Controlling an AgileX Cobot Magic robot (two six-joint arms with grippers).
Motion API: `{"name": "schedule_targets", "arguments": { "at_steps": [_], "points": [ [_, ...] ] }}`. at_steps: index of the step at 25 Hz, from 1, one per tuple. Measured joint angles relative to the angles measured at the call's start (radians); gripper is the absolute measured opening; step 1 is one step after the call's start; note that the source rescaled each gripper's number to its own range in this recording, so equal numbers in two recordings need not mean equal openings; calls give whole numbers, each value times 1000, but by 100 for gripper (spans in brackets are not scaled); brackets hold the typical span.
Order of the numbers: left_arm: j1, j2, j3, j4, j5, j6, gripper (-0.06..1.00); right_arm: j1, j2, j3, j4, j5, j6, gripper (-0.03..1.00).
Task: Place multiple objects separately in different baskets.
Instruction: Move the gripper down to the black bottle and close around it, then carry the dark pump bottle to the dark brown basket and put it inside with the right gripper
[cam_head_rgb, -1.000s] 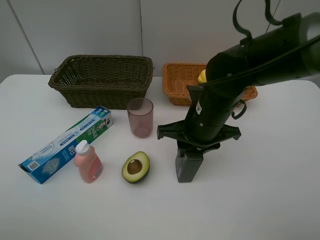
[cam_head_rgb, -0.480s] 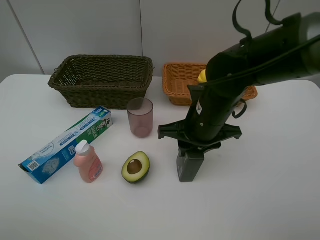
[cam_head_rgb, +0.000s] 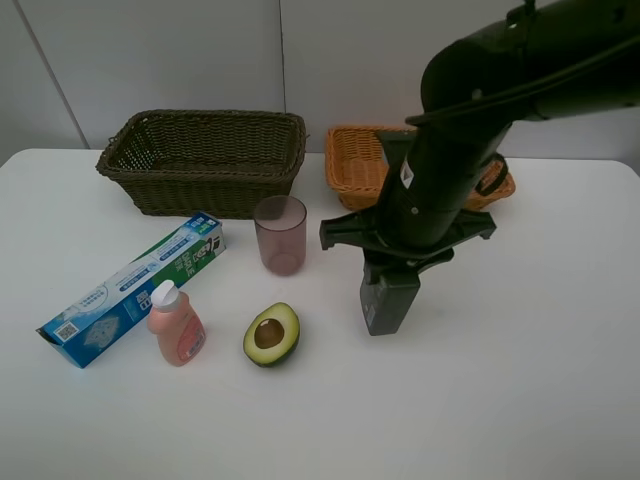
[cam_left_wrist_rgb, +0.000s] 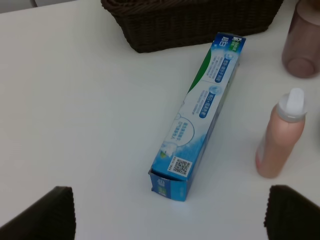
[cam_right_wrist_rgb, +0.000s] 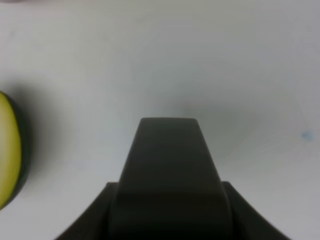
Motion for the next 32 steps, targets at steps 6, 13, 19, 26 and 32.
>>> {"name": "schedule_targets", "arguments": {
  "at_steps": [6, 13, 19, 26, 32],
  "points": [
    [0, 0, 0, 0, 0, 0, 100, 0, -3, -143, -3, 143, -83, 3],
    [0, 0, 0, 0, 0, 0, 100, 0, -3, -306, -4, 171, -187, 3],
    [0, 0, 0, 0, 0, 0, 100, 0, 3, -432, -31, 114, -223, 3],
    [0, 0, 0, 0, 0, 0, 100, -1, 118, -595, -96, 22, -227, 3],
    [0, 0, 0, 0, 0, 0, 100, -1, 273, -785, -128, -11, -228, 3]
  ]
}}
